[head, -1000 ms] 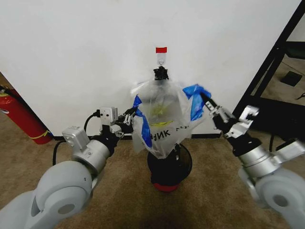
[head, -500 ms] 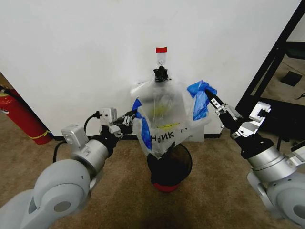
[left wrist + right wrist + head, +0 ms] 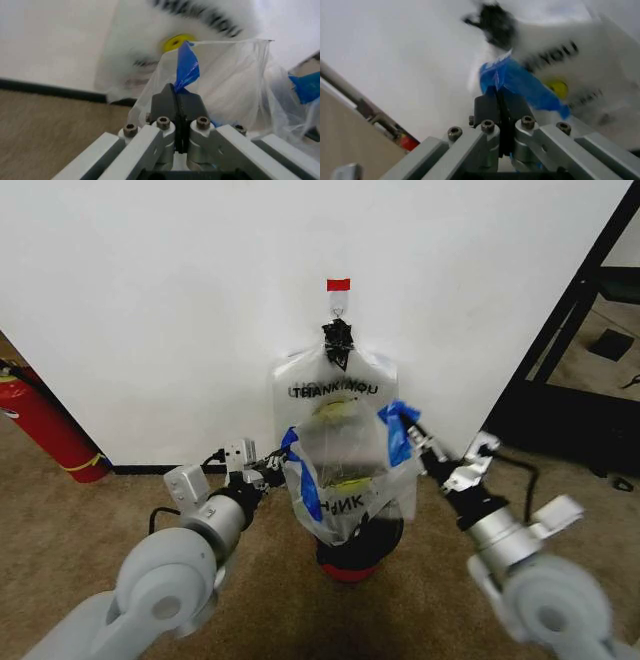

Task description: Pick up the garbage bag from the wall and place it over the trash bin.

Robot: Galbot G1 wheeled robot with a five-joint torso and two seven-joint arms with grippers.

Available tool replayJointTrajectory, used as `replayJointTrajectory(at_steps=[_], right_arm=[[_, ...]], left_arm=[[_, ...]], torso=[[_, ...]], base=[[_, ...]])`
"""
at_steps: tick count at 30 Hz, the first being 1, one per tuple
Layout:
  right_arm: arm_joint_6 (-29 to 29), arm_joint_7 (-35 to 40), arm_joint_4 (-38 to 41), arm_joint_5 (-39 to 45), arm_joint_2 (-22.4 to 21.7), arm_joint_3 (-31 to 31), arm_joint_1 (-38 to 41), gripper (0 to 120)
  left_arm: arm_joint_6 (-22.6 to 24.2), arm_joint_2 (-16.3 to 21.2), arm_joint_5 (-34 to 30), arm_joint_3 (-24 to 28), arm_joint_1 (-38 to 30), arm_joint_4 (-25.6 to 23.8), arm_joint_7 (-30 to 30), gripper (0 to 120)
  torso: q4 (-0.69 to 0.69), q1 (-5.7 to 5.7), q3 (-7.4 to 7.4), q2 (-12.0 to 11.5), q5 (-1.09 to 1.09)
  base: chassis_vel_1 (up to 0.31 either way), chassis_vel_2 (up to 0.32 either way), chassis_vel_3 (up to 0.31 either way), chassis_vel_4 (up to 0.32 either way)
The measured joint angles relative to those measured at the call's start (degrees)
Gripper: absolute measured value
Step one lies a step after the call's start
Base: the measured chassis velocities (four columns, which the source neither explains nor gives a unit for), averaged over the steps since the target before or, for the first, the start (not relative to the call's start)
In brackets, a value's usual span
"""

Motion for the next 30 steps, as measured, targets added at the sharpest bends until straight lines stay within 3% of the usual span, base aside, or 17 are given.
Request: replayJointTrajectory(at_steps=[5, 9, 13, 18, 23, 27, 30], right_arm=[[1.19, 1.87, -6.33, -2.91, 1.77, -3.49, 0.94, 0], [0.89, 4.54, -6.54, -3.25, 1.82, -3.98, -0.02, 0], [-1.72, 9.95, -3.44, -3.33, 1.33, -3.0, -1.29, 0], [-9.03, 21.5, 4.24, 1.97, -0.61, 3.6, -3.07, 0], [-12.72, 25.68, 9.15, 5.88, -1.6, 7.79, -5.45, 0], [-15.95, 28.28, 10.6, 6.39, -1.23, 8.55, -7.34, 0], [-17.95, 30.3, 8.72, 4.23, 0.02, 7.9, -8.32, 0]], left_arm=[[-1.53, -2.76, 10.07, 0.11, 7.52, 5.09, 2.97, 0], [-1.83, -3.92, 11.99, 0.35, 10.08, 5.02, 3.29, 0], [-1.0, -3.68, 11.65, 0.76, 10.41, 3.67, 2.67, 0], [2.47, -1.13, 5.06, -0.05, 9.29, -1.65, -0.46, 0], [4.27, 0.51, 0.8, -0.08, 8.75, -5.58, -1.49, 0], [5.23, 0.29, 0.65, 1.22, 9.31, -5.44, -1.53, 0], [5.5, -0.99, 2.51, 2.53, 9.37, -1.63, -1.32, 0]], torso=[[0.02, 0.0, 0.0, 0.0, 0.0], [0.01, 0.0, 0.0, 0.0, 0.0], [-0.01, 0.0, 0.0, 0.0, 0.01], [-0.01, 0.0, -0.01, 0.0, 0.01], [0.0, 0.0, -0.01, 0.0, 0.01], [0.0, 0.0, -0.01, 0.0, 0.0], [0.0, 0.0, -0.01, 0.0, 0.0]], base=[[0.0, 0.0, 0.0, 0.0], [0.0, 0.0, 0.0, 0.0], [0.0, 0.0, 0.0, 0.0], [0.0, 0.0, 0.0, 0.0], [0.0, 0.0, 0.0, 0.0], [0.0, 0.0, 0.0, 0.0], [0.0, 0.0, 0.0, 0.0]])
